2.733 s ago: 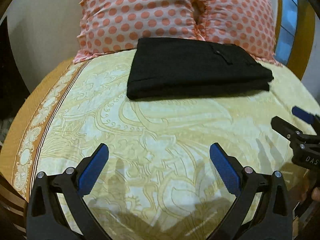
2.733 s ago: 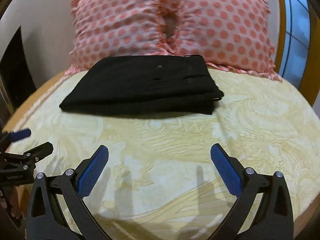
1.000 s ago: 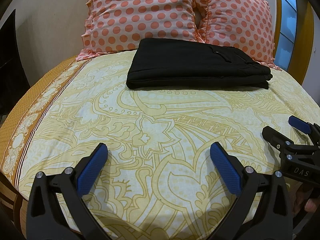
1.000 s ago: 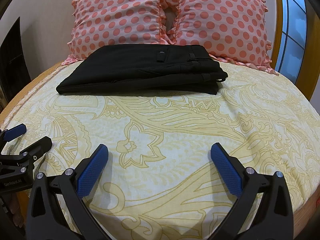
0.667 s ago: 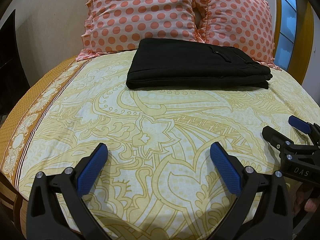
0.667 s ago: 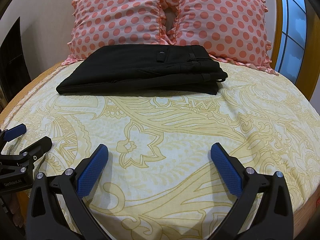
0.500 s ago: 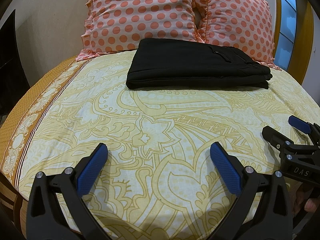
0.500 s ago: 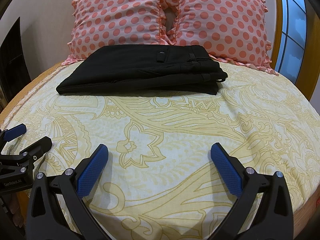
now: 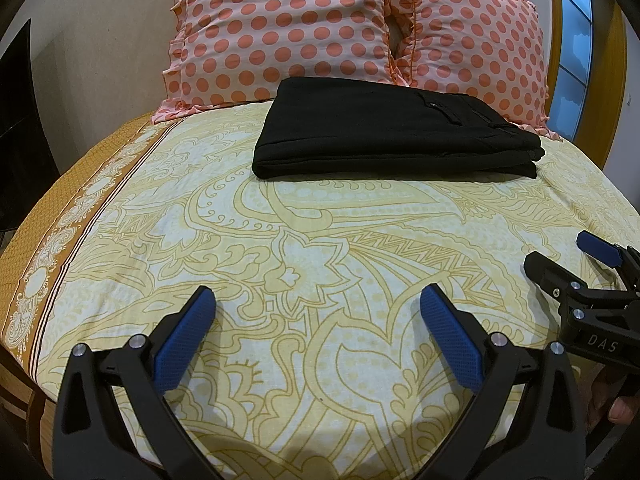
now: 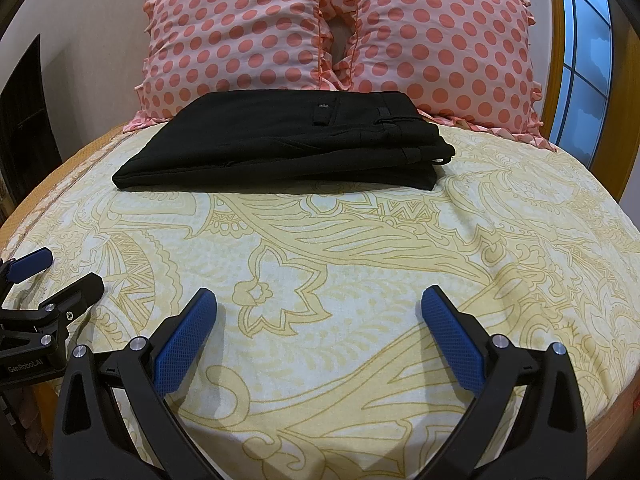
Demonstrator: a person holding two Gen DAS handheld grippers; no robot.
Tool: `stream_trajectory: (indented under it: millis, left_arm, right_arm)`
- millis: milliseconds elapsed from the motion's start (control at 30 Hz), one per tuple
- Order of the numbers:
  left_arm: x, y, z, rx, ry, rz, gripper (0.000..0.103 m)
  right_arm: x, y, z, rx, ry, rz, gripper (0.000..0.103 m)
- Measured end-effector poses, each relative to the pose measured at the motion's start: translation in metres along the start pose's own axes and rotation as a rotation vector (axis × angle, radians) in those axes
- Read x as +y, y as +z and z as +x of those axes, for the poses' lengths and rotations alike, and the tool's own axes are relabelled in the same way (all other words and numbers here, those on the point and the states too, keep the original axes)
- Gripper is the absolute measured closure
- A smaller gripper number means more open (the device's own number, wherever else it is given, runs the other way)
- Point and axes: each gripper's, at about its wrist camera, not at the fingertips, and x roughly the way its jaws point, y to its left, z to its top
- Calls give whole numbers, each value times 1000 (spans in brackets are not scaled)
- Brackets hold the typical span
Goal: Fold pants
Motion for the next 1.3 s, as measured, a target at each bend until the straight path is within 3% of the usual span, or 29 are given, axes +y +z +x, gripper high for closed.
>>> stream_trajectory:
  millis: [1300]
  left_arm:
    - [-1,5,1,19,-1,1,2]
  right_arm:
    - [1,0,0,-2,-3,2,1]
